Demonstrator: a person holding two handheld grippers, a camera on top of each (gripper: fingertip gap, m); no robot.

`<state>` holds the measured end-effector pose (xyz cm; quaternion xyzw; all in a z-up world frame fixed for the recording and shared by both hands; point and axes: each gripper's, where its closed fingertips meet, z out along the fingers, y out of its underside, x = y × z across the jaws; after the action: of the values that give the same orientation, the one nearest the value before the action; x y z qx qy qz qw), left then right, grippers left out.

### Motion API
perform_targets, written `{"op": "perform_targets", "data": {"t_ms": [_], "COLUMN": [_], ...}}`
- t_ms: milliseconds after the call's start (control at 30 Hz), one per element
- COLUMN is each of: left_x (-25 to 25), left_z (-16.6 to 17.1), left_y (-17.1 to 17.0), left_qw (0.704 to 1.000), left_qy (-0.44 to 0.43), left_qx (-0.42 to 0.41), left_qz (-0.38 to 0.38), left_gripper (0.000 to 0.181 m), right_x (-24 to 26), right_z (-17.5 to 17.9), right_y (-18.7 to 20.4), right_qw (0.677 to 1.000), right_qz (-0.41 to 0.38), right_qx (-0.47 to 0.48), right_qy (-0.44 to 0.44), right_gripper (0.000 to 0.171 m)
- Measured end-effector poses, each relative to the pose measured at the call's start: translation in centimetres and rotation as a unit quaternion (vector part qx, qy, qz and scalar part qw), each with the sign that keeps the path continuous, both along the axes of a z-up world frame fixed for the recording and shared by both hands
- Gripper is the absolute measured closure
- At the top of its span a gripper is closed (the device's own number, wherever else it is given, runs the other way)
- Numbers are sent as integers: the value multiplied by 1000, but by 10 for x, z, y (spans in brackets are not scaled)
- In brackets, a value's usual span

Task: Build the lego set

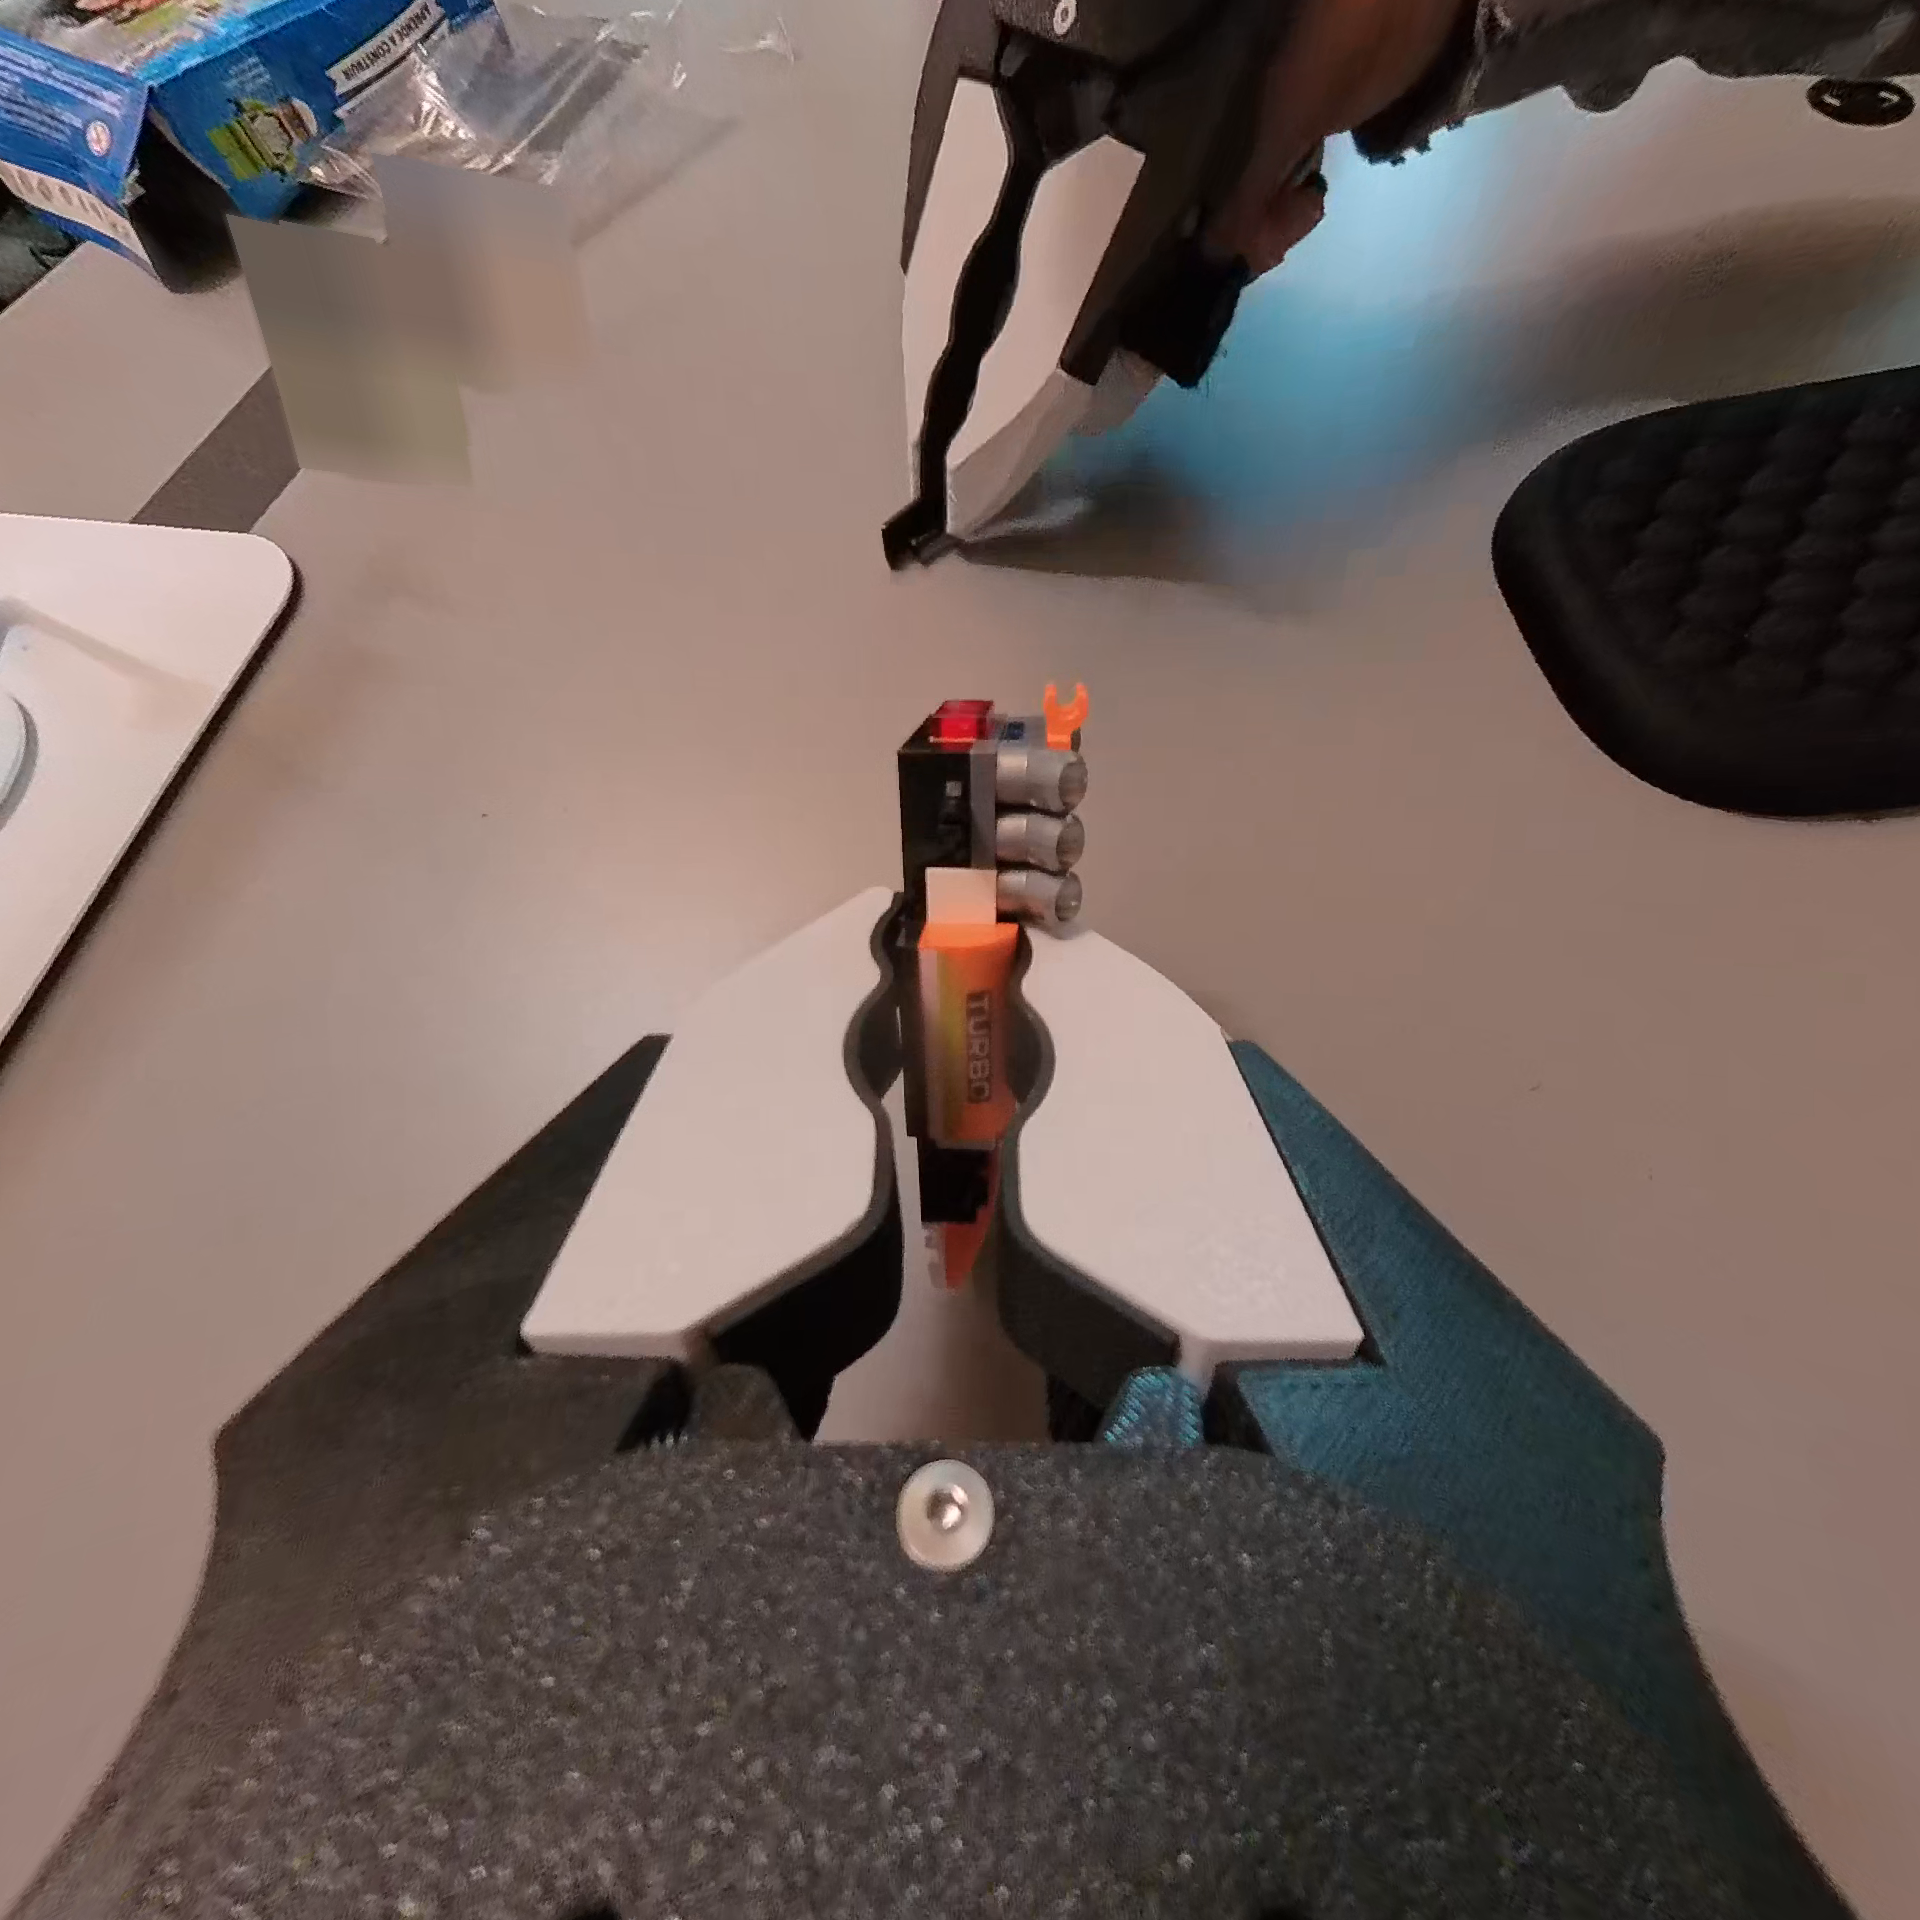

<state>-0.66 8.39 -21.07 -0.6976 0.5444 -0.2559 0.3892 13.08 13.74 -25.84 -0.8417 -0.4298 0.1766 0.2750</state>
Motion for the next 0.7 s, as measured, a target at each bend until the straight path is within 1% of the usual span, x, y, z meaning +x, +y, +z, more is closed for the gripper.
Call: {"op": "perform_targets", "data": {"t_ms": [333,500,700], "left_x": [0,0,2], "left_z": [-2,4,7], "left_y": [0,2,-2], "left_qw": [1000,1000,999], "left_qy": [1,-12,-34], "left_qx": [-2,-3,-35], "left_qz": [0,6,3], "left_gripper": [167,167,167], "right_x": [3,1,-2], "right_z": [-2,-2,0], "right_y": [0,1,3], "right_qw": [1000,999,999], "right_qz": [3,1,1], "right_qx": [2,-9,-5], "right_qy": [-21,-38,-35], "right_gripper": [162,161,163]}}
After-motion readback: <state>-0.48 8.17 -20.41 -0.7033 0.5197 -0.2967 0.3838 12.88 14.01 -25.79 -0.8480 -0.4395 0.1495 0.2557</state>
